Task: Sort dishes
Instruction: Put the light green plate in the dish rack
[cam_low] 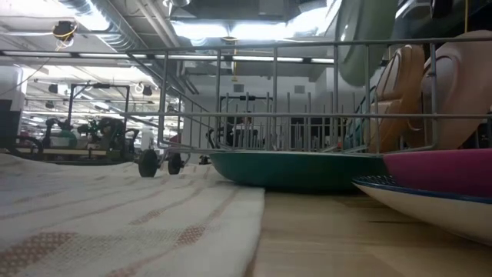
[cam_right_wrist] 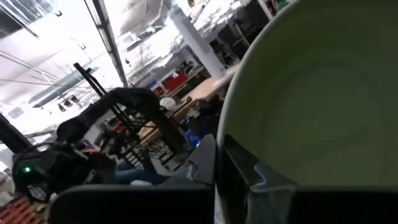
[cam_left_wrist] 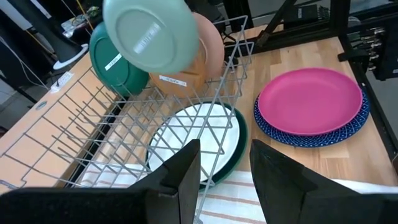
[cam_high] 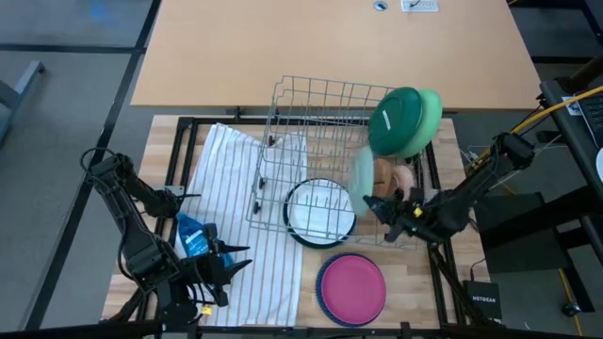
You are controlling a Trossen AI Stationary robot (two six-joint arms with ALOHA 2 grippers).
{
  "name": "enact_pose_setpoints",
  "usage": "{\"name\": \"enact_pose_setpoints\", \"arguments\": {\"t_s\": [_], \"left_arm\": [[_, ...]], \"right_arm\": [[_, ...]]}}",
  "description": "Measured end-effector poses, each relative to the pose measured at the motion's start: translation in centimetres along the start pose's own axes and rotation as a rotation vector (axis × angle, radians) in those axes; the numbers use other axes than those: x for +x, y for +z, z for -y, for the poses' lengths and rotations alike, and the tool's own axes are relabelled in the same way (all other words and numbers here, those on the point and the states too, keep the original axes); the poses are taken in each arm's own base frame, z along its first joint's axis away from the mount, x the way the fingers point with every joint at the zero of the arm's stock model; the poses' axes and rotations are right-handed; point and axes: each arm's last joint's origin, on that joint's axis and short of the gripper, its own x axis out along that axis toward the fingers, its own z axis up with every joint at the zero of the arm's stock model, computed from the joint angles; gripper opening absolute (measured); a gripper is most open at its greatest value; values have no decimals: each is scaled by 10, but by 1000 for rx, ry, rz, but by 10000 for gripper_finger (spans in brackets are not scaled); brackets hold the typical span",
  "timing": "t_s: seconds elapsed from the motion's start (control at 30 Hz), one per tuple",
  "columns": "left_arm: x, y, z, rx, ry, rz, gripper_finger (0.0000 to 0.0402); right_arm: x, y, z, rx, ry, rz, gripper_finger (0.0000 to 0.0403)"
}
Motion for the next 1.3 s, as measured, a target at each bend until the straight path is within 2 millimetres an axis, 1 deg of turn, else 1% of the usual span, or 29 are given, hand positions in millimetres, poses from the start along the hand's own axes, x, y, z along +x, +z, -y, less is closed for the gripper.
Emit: {"name": "enact_pose_setpoints", "arguments": {"t_s": [0.1,0.27,0.47,0.6,0.7,0.87,1.07,1.3], "left_arm": [[2,0,-1,-7,7,-3,129],[4,1,-2,-12,13,-5,129],[5,1,-2,-14,13,-5,129],[5,1,-2,-16,12,-5,129],[5,1,-2,-27,13,-5,129],[5,1,-2,-34,13,-6,129],[5,1,-2,-32,13,-7,129],[5,1,-2,-29,13,-7,129]], "right_arm": [[3,-14,0,12,-31,5,11],[9,-27,0,29,-57,28,10],[15,-27,0,57,-20,41,12],[22,-27,4,60,-22,48,10],[28,-30,7,49,-28,51,9],[29,-36,9,45,-67,55,11],[29,-43,12,-2,-103,33,11],[29,-46,14,-53,-107,11,42]]}}
